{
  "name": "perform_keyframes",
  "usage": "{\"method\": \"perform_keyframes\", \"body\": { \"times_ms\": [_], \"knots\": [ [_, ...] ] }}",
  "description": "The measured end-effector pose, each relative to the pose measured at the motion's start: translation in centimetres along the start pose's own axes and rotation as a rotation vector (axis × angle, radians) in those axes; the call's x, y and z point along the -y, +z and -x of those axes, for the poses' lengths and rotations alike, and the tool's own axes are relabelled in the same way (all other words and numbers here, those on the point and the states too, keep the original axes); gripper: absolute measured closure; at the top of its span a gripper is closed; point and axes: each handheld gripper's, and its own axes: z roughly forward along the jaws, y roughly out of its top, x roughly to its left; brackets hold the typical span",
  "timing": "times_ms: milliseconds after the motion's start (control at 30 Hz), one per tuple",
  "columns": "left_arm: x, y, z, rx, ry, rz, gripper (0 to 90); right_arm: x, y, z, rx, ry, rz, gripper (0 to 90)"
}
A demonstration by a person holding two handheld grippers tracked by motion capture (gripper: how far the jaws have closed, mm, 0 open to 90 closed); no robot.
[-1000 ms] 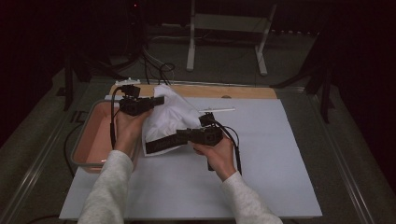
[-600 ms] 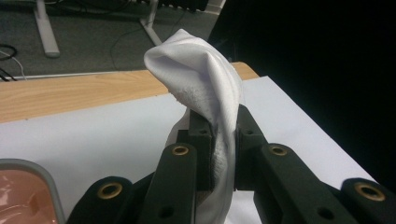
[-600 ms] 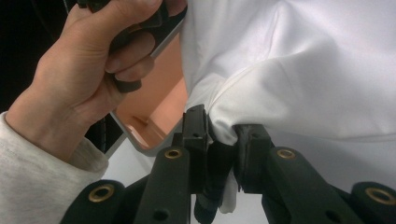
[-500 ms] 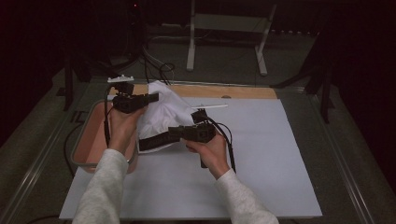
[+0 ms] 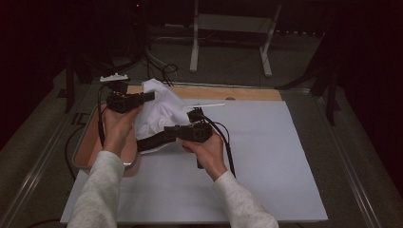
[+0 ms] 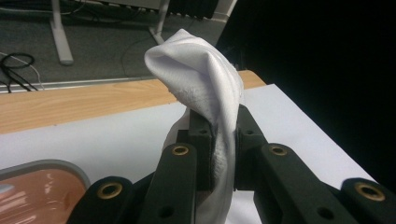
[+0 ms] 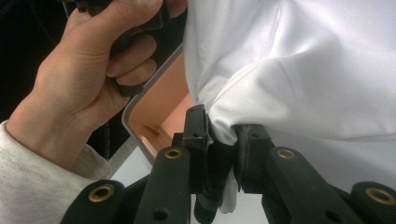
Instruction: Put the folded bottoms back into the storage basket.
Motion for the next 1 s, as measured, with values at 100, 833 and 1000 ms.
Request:
{"method": "perform_keyframes", "body": {
  "times_ms": [100, 833, 1000],
  "knots": [
    [-0.1, -0.4, -0.2, -0.007, 0.003, 0.005, 82.1, -0.1, 0.3, -0.3, -0.003, -0.004, -0.001, 77.0],
    [-0.3, -3.7, -2.1, -0.073, -0.009, 0.034, 82.1, -0.6, 2.7, -2.3, -0.029, -0.034, -0.027, 77.0],
    [0.1, -4.1, -2.7, -0.082, -0.017, 0.033, 82.1, -0.5, 3.4, -2.6, -0.028, -0.041, -0.037, 77.0]
  ]
}}
